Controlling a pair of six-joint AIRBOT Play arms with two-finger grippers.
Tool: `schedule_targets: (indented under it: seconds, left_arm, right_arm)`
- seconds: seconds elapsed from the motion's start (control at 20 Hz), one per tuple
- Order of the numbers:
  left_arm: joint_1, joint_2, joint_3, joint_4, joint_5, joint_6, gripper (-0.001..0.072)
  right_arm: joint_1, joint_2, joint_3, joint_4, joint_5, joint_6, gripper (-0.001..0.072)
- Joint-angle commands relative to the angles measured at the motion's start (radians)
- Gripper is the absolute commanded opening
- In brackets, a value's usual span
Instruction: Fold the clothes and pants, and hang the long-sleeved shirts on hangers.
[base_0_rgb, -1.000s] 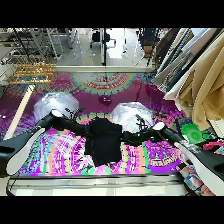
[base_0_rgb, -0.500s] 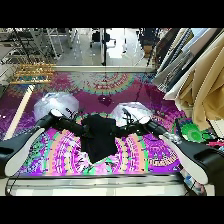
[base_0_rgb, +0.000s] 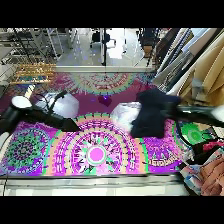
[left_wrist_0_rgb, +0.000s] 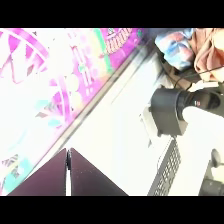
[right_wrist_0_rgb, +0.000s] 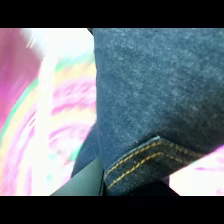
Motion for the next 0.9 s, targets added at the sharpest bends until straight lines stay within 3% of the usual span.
schedule_targets:
  seconds: [0.0, 0.3, 0.45, 0.6, 0.7, 0.85]
  left_arm:
    - [0.014, 0.106, 0.0, 0.006, -0.034, 0.001, 0.0006]
    - [0.012, 0.116, -0.002, 0.007, -0.033, 0.001, 0.0007]
    - [0.012, 0.116, -0.002, 0.008, -0.032, 0.002, 0.0006]
    - [0.012, 0.116, -0.002, 0.007, -0.026, 0.001, 0.0006]
    - [0.012, 0.116, -0.002, 0.007, -0.026, 0.001, 0.0007]
    - [0.012, 0.116, -0.002, 0.007, -0.018, 0.001, 0.0007]
  right_arm:
    - [-0.399, 0.21, 0.002, -0.143, 0.29, -0.002, 0.0023]
    - [-1.115, 0.256, -0.015, -0.169, 0.49, -0.336, 0.0022]
    - [-1.324, 0.246, -0.103, -0.188, 0.454, -0.321, 0.0021]
    - [-1.404, 0.209, -0.232, -0.422, 0.406, -0.271, 0.0023]
    - [-1.421, 0.175, -0.299, -0.581, 0.264, -0.168, 0.0025]
    - [-1.423, 0.075, -0.322, -0.61, 0.064, -0.092, 0.0027]
